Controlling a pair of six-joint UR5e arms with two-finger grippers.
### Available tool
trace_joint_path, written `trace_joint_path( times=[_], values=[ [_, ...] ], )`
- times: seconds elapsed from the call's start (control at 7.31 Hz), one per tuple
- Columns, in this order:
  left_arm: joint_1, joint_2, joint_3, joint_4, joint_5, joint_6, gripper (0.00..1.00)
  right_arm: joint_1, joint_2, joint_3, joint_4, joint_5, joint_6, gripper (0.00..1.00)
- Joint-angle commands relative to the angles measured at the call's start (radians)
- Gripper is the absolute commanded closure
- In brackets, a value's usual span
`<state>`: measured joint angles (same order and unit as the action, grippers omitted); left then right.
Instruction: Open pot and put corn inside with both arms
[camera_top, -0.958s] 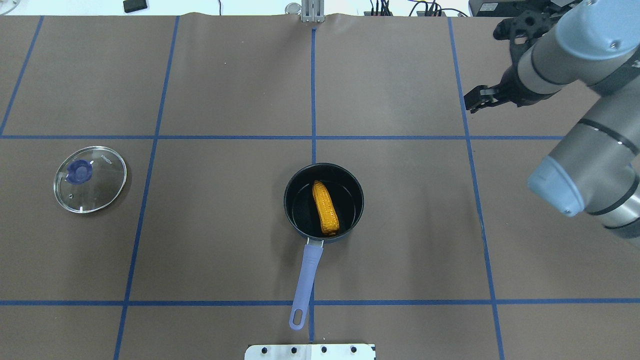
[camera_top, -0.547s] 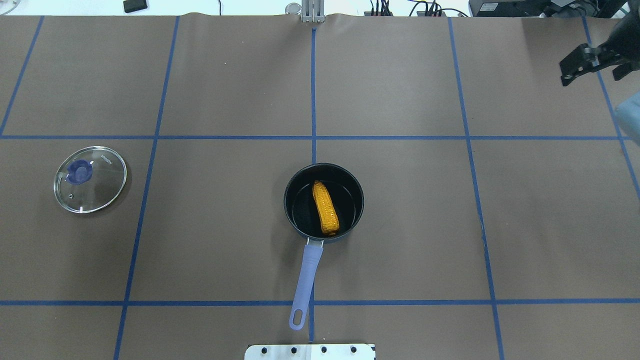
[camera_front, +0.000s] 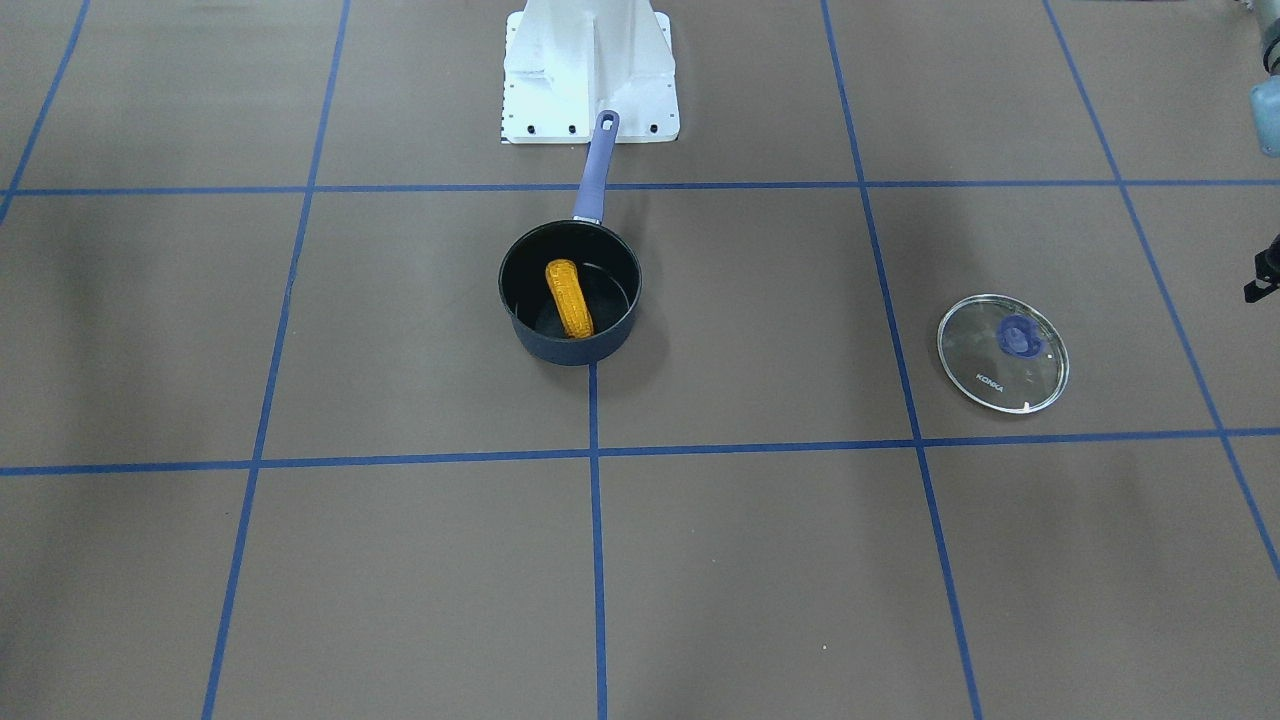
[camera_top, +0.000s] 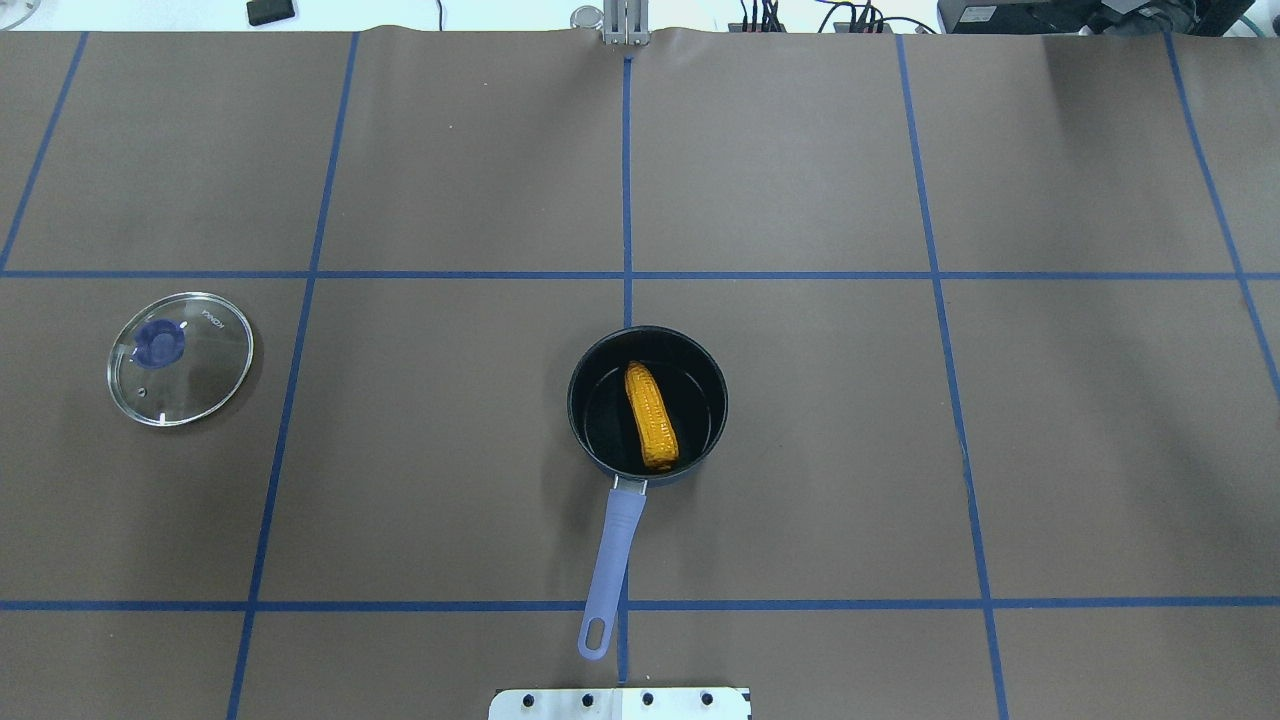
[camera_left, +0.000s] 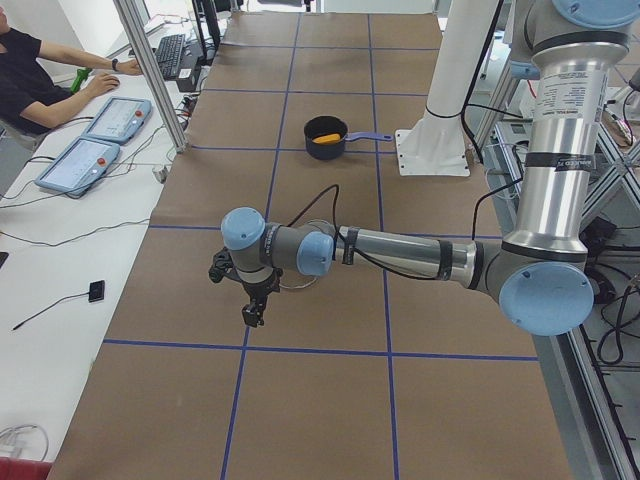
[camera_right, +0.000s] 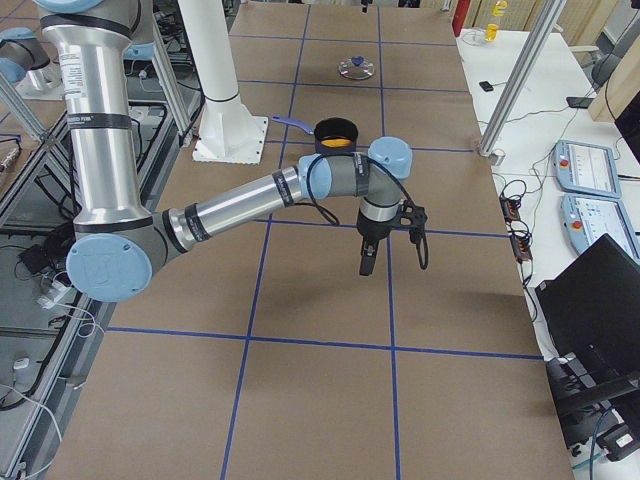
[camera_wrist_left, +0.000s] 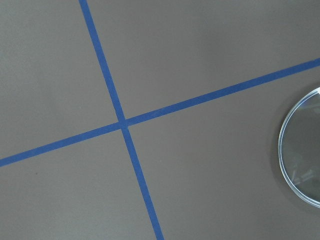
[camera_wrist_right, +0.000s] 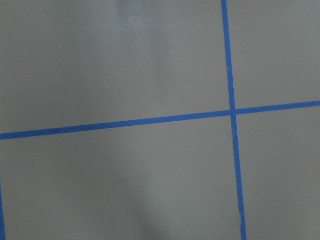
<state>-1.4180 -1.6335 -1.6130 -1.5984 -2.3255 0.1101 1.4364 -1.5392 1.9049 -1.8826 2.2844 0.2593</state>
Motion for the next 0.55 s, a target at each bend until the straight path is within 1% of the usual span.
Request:
trace_joint_path(
  times=[0.0,0.14,0.27,0.41],
  values=[
    [-0.001,0.001,0.001,-0.002,0.000,0.000,0.01,0.051,-0.091,-0.009,0.003,0.029,-0.107,0.00],
    [-0.001,0.001,-0.001,-0.002,0.000,0.000,0.01,0.053,-0.105,-0.036,0.069,0.029,-0.104,0.00],
    [-0.001,0.001,-0.001,-0.002,0.002,0.002,0.01,0.052,-0.134,-0.090,0.189,0.029,-0.101,0.00],
    [-0.001,0.001,-0.001,-0.002,0.000,0.002,0.01,0.052,-0.137,-0.130,0.267,0.032,-0.101,0.00]
  ],
)
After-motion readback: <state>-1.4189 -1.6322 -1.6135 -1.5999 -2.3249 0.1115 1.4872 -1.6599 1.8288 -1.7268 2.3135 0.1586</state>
